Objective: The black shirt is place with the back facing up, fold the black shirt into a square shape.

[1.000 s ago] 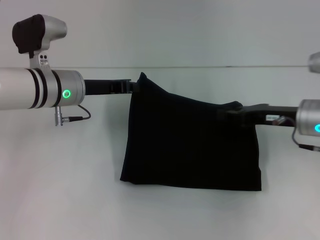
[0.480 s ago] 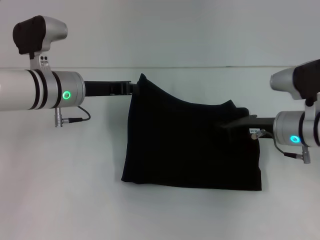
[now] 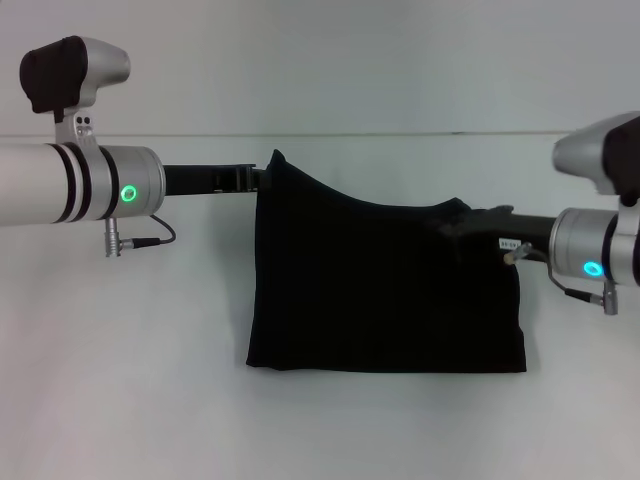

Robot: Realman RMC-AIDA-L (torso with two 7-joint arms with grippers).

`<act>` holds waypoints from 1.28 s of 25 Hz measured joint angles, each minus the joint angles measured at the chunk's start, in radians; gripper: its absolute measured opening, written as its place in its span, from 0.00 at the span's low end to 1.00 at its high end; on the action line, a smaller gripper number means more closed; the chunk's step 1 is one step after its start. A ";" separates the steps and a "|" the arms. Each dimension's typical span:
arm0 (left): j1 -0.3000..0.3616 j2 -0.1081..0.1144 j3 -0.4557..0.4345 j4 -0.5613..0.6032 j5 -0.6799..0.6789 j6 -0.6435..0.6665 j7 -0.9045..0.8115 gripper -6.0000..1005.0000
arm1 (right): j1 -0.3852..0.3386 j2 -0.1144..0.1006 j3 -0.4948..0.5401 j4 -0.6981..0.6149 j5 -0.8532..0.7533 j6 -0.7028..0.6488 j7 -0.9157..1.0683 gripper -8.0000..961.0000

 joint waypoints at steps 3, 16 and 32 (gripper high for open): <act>0.000 0.000 0.000 -0.001 0.000 -0.003 0.000 0.05 | -0.008 -0.003 0.002 -0.018 0.020 -0.019 0.007 0.02; -0.002 -0.002 0.002 -0.011 0.002 -0.006 0.001 0.06 | -0.005 -0.007 -0.087 0.005 0.010 0.159 0.113 0.02; -0.001 -0.002 0.002 -0.026 0.002 -0.031 0.003 0.07 | -0.036 0.000 -0.095 -0.044 0.112 0.111 0.037 0.04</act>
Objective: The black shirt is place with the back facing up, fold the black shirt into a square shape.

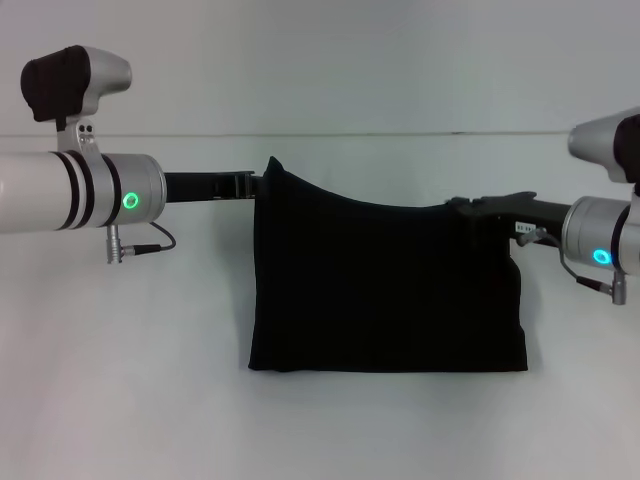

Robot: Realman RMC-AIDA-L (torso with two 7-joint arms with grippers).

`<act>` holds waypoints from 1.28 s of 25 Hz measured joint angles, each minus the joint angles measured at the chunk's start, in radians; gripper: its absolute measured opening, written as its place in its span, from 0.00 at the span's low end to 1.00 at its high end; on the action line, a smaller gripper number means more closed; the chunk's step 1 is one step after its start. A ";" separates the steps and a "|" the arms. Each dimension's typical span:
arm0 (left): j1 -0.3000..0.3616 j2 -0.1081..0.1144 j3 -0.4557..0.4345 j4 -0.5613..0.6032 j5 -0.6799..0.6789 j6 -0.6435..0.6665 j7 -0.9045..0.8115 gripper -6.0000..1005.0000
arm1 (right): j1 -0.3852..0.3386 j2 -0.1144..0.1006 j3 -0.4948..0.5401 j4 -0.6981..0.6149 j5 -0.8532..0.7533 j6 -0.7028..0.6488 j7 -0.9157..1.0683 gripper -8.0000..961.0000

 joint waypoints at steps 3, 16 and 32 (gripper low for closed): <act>-0.001 -0.001 0.000 -0.002 0.011 0.002 -0.004 0.08 | -0.010 -0.001 0.014 -0.019 0.019 -0.013 0.000 0.05; 0.007 -0.002 -0.011 0.004 0.016 -0.079 -0.038 0.09 | -0.054 -0.024 0.088 -0.076 0.027 -0.185 0.022 0.42; 0.191 -0.007 -0.097 0.177 0.019 0.396 0.039 0.76 | -0.155 -0.105 0.219 -0.085 0.027 -0.498 0.090 0.67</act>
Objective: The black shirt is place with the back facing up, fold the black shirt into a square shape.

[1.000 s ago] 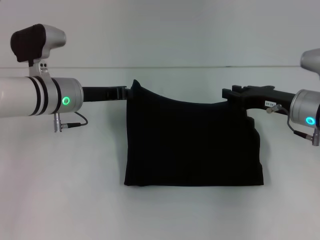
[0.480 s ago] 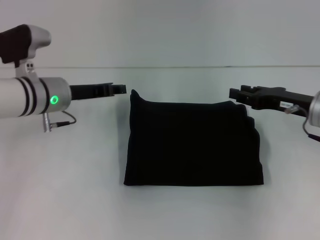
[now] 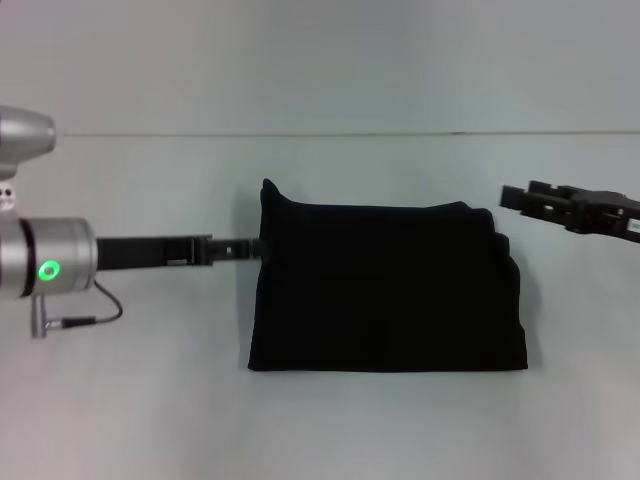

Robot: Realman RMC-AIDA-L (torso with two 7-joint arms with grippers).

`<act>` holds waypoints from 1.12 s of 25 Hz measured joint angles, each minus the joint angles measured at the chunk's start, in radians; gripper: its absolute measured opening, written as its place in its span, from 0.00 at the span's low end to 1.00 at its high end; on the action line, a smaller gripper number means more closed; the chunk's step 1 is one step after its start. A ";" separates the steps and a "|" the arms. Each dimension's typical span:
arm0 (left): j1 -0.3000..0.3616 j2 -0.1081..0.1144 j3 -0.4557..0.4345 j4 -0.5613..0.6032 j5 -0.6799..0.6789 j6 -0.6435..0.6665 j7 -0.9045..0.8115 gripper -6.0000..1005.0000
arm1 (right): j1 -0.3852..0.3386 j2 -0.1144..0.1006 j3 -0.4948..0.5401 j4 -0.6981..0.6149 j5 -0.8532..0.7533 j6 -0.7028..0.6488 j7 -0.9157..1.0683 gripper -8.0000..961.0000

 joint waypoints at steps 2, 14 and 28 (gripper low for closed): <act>0.005 -0.001 -0.014 -0.001 -0.001 0.025 0.019 0.83 | -0.012 -0.003 0.011 0.000 0.000 -0.016 -0.005 0.73; 0.095 -0.034 -0.108 -0.033 -0.084 0.263 0.334 0.89 | -0.041 0.061 0.139 0.009 0.001 -0.084 -0.204 0.95; 0.039 -0.023 -0.118 -0.045 -0.302 0.214 0.436 0.89 | -0.016 0.068 0.251 -0.038 0.012 -0.088 -0.305 0.98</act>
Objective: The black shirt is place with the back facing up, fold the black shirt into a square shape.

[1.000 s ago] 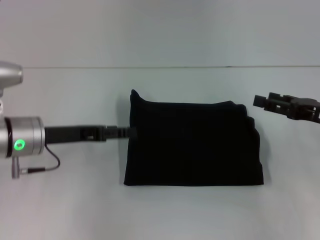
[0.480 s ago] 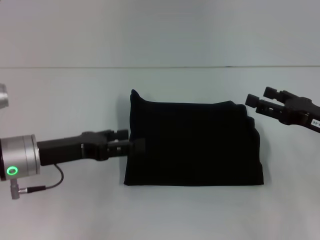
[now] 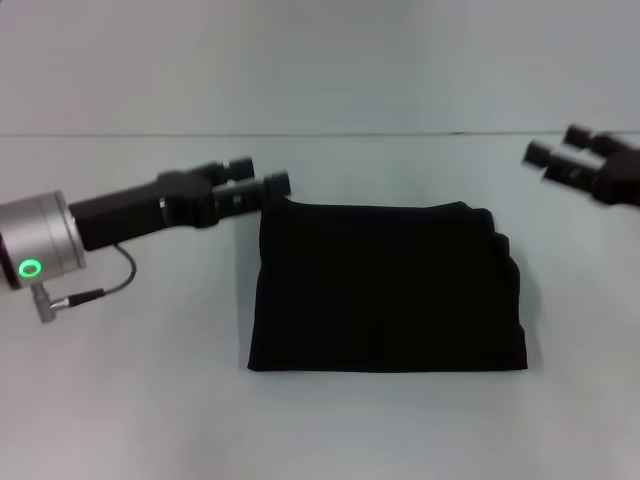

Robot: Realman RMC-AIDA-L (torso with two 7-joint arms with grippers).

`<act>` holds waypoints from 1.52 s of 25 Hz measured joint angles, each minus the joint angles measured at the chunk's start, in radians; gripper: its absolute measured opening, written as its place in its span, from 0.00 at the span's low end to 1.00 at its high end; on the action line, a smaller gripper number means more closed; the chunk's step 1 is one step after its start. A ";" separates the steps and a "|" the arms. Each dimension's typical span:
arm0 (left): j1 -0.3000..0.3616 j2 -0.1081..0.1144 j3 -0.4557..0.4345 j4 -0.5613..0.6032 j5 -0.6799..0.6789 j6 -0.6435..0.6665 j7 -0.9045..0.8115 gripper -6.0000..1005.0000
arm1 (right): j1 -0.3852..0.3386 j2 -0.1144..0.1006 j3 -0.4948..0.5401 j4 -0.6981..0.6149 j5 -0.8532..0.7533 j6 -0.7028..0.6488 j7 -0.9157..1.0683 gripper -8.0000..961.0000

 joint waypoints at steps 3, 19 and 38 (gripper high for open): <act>0.001 -0.021 -0.002 -0.025 -0.083 -0.016 0.078 0.89 | 0.015 -0.047 -0.001 -0.006 0.002 -0.028 0.031 0.98; -0.059 0.079 0.002 -0.050 0.087 0.030 0.088 0.89 | 0.095 -0.146 -0.132 -0.024 -0.105 -0.063 0.220 0.98; -0.089 0.070 0.120 -0.046 0.227 0.034 0.016 0.88 | 0.174 -0.086 -0.263 -0.028 -0.296 -0.012 0.287 0.98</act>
